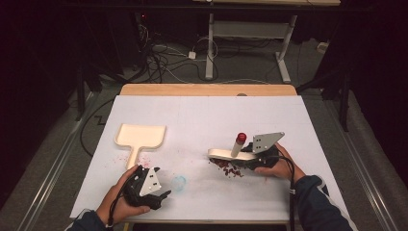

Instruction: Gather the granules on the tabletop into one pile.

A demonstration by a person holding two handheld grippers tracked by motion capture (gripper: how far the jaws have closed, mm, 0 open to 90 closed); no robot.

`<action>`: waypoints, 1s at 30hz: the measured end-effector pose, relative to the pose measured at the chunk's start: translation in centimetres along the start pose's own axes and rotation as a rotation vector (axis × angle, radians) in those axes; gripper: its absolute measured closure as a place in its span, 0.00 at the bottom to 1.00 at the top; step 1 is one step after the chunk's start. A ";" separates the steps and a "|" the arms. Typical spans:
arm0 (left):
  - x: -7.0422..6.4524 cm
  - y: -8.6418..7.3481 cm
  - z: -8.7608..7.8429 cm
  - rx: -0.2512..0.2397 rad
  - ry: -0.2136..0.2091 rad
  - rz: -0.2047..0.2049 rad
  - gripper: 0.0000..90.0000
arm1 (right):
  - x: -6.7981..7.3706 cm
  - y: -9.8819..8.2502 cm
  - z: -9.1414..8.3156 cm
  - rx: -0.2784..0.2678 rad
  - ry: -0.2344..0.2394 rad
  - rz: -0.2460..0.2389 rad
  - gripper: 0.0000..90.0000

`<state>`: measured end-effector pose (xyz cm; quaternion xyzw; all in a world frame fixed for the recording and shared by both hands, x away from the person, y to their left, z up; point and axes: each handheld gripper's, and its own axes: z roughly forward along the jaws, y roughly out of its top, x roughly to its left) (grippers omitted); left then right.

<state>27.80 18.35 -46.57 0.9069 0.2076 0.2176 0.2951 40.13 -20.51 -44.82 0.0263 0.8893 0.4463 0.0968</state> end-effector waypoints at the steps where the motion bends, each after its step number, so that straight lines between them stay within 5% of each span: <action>1: 0.0 0.0 0.0 0.001 0.001 0.002 0.21 | 0.1 0.0 -0.1 -0.002 0.000 -0.002 0.73; 9: 0.0 0.0 -0.1 -0.002 0.007 0.006 0.21 | -0.2 0.5 -1.1 -0.043 -0.123 0.009 0.75; 15: 0.1 0.0 -0.3 -0.004 0.013 0.009 0.21 | 0.2 1.6 -3.2 -0.117 -0.164 0.037 0.75; 19: 0.1 -0.1 -0.5 -0.007 0.018 0.010 0.21 | 2.0 2.8 -4.3 -0.112 -0.135 0.048 0.75; 22: 0.1 -0.1 -0.6 -0.006 0.021 0.013 0.21 | 3.9 3.3 -4.7 -0.124 -0.045 0.046 0.75; 26: 0.0 0.0 -0.6 -0.008 0.021 0.020 0.21 | 6.0 3.3 -4.0 -0.066 0.073 0.034 0.75; 30: -0.1 0.1 -0.5 -0.011 0.019 0.023 0.21 | 6.4 2.4 -2.6 -0.007 0.097 0.045 0.75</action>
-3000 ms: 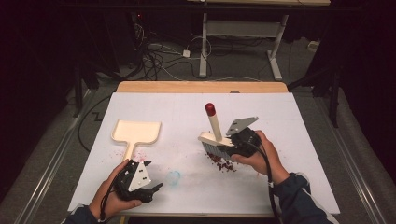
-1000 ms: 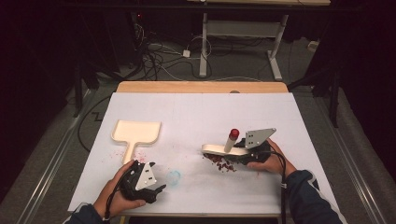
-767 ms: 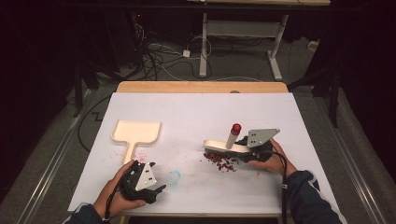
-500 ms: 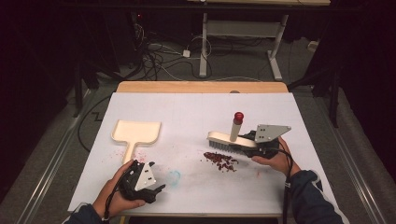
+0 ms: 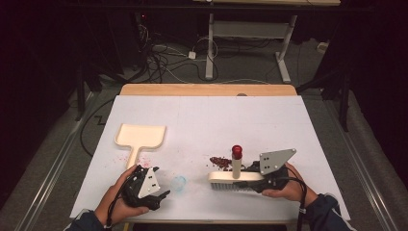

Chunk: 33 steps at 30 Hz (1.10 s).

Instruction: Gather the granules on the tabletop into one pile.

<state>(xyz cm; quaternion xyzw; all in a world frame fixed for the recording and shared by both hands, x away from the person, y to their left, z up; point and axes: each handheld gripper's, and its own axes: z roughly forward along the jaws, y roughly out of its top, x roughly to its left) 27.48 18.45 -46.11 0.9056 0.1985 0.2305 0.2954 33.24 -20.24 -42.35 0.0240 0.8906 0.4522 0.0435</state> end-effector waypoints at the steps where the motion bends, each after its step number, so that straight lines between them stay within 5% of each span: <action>1: 0.0 0.0 0.0 0.000 -0.002 0.001 0.21 | -0.2 -0.2 0.3 0.003 -0.001 0.010 0.75; 6: 0.0 0.1 0.3 0.008 -0.009 0.007 0.21 | -1.6 -0.6 1.5 -0.017 -0.036 0.067 0.75; 15: -0.2 0.1 0.4 0.009 -0.017 0.009 0.21 | -4.8 0.1 3.6 -0.039 -0.051 0.085 0.75; 22: -0.2 -0.1 0.3 0.019 -0.019 0.013 0.21 | -4.7 0.5 2.8 -0.067 -0.061 0.105 0.75; 26: -0.3 0.0 0.1 0.009 -0.012 0.011 0.21 | -3.4 0.9 1.2 -0.068 -0.142 0.132 0.75; 33: -0.5 0.0 -0.2 0.001 -0.011 0.018 0.21 | -0.3 0.5 -1.9 -0.126 -0.435 0.272 0.75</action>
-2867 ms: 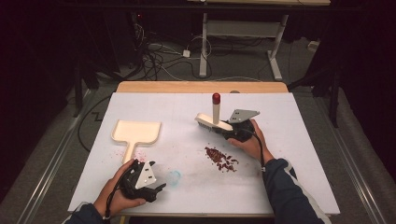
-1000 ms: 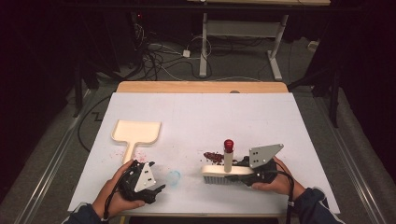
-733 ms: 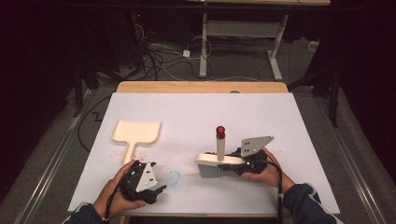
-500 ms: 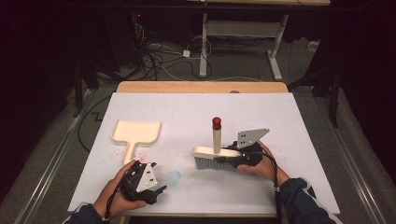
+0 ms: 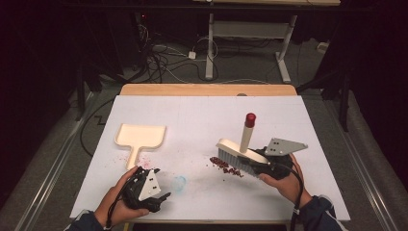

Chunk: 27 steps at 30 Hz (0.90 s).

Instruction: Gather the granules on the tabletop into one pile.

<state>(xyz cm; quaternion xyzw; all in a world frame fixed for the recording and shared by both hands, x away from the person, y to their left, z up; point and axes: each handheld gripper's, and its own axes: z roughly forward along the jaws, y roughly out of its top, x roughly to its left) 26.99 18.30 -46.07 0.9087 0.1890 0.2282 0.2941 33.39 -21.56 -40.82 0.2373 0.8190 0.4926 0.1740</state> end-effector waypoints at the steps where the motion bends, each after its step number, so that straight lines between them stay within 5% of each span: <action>1: 0.0 0.0 0.0 0.000 0.000 0.002 0.21 | 0.2 -0.3 -0.5 -0.009 -0.044 0.010 0.75; 6: -0.2 0.2 0.0 -0.006 -0.006 0.009 0.21 | 0.9 -2.0 -1.2 -0.004 -0.264 0.102 0.75; 11: -0.1 0.4 0.1 -0.009 -0.010 0.012 0.21 | 1.2 -3.7 -0.1 0.086 -0.432 0.144 0.75; 14: -0.1 0.5 0.2 -0.007 -0.016 0.014 0.21 | 1.5 -3.8 0.5 0.093 -0.458 0.182 0.75; 20: -0.2 0.5 0.3 -0.005 -0.017 0.017 0.21 | 4.2 -2.9 2.9 0.136 -0.473 0.151 0.75; 27: -0.3 0.6 0.1 -0.011 -0.017 0.016 0.21 | 5.6 -1.8 5.3 0.137 -0.516 0.174 0.75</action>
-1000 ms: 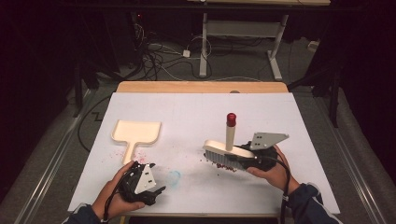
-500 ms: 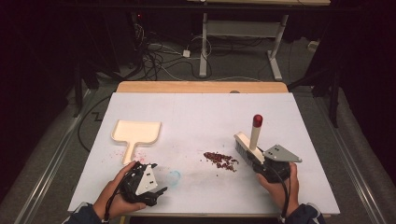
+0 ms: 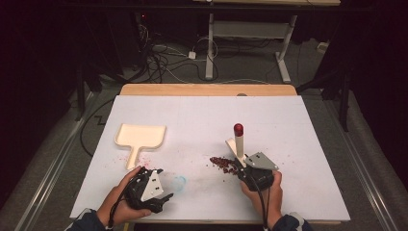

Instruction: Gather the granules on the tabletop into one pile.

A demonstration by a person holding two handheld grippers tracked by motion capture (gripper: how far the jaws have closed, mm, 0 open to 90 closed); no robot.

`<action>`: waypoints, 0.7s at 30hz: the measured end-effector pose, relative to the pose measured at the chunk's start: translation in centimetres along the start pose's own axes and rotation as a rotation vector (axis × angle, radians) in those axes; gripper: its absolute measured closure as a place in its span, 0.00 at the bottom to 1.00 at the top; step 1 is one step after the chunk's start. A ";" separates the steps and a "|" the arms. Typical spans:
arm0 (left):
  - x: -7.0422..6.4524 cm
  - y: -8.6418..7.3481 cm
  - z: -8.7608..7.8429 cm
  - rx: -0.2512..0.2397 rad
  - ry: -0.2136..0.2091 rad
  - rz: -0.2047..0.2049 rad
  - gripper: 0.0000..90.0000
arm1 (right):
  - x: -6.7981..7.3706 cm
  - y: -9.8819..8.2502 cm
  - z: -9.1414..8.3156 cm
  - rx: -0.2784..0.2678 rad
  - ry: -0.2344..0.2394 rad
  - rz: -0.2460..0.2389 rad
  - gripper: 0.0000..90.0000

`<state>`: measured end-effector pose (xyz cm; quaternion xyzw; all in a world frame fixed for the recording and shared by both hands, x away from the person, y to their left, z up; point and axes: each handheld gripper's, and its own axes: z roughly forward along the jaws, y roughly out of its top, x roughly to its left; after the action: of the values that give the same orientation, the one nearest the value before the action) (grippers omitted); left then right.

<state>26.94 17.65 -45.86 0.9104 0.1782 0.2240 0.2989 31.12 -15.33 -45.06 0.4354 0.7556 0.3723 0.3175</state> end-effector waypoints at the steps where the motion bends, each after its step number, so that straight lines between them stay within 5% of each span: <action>1: 0.0 0.0 0.0 0.000 -0.001 0.000 0.21 | 0.3 0.1 0.1 -0.001 -0.005 0.008 0.75; 11: 0.0 -0.1 -0.1 -0.005 0.000 -0.003 0.21 | 2.9 1.0 1.5 -0.058 -0.020 0.005 0.75; 21: 0.1 -0.2 -0.2 -0.001 0.008 -0.002 0.21 | -0.5 1.4 0.4 -0.100 -0.004 0.015 0.75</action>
<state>26.88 17.92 -45.76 0.9091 0.1802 0.2274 0.2990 32.24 -15.21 -44.04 0.4253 0.7321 0.4111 0.3377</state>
